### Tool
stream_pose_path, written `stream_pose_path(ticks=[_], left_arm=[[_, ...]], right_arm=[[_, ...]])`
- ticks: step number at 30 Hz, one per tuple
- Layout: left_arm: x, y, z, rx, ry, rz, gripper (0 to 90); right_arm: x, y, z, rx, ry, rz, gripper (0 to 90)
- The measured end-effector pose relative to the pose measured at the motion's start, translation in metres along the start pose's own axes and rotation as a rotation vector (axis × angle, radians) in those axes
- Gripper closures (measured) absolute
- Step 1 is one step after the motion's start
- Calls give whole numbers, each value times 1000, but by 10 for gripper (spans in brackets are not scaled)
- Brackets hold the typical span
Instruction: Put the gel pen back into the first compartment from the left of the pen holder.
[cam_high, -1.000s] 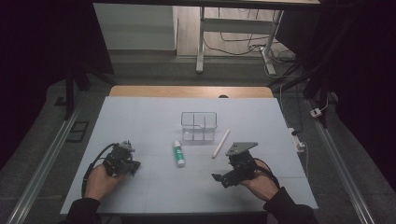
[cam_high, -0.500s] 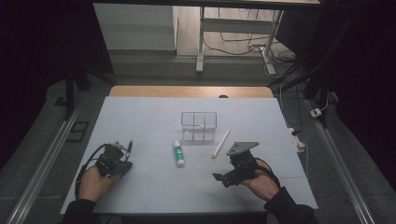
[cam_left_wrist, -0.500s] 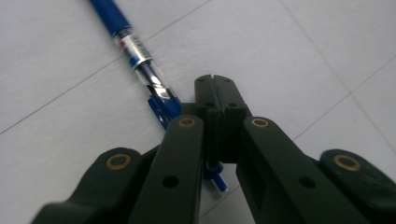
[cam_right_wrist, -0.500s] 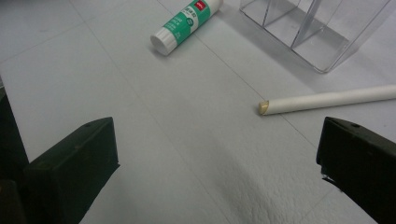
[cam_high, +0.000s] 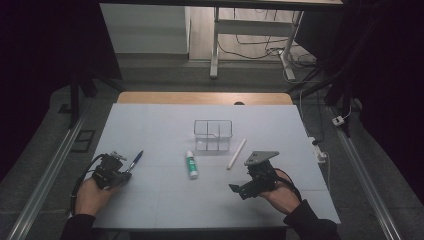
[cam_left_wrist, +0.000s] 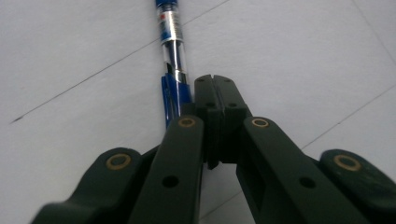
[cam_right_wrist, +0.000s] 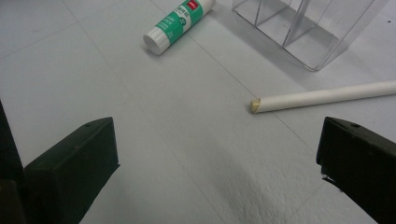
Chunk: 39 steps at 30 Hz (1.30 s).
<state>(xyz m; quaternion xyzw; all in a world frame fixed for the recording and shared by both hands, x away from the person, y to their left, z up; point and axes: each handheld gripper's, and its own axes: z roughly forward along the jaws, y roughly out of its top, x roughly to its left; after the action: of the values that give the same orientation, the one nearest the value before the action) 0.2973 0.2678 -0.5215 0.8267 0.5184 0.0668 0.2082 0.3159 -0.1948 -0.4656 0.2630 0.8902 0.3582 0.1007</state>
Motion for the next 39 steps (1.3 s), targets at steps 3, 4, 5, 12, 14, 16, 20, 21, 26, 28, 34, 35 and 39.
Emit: stream_pose_path(ticks=[3, 4, 5, 12, 14, 16, 20, 21, 26, 28, 34, 35, 39], left_arm=[[1, -1, -1, -10, -10, -3, 885], [1, 0, -2, -23, -21, -3, 882], [0, 0, -3, -36, -28, -2, 882], [2, 9, -8, -106, -3, -13, 699], [4, 13, -7, -127, -6, -20, 626], [5, 16, -6, -134, 1, -20, 572], [10, 23, -2, -140, 4, -26, 426], [11, 25, -1, -142, 6, -28, 393], [17, 35, 5, -145, -21, -50, 231], [19, 40, 7, -137, -27, -56, 158], [23, 53, 19, -79, -20, -38, 0], [24, 55, 21, -73, -18, -38, 0], [25, 61, 27, -47, -9, -33, 0]], right_arm=[[0, 0, 0, -1, 0, 3, 0], [0, 0, 0, 0, 1, 2, 0], [0, 0, 0, 0, 1, 2, 0], [-1, -1, -3, -9, 8, 18, 0], [-2, -2, -5, -11, 14, 28, 0], [-2, -3, -8, -12, 19, 35, 0], [-1, -7, -12, -13, 25, 44, 0], [-1, -8, -13, -19, 28, 45, 0], [0, -13, -20, -30, 30, 58, 0], [1, -15, -24, -28, 26, 61, 0], [1, -24, -33, -36, 11, 78, 0], [1, -25, -35, -36, 8, 81, 0], [0, -32, -42, -41, -3, 97, 0]])
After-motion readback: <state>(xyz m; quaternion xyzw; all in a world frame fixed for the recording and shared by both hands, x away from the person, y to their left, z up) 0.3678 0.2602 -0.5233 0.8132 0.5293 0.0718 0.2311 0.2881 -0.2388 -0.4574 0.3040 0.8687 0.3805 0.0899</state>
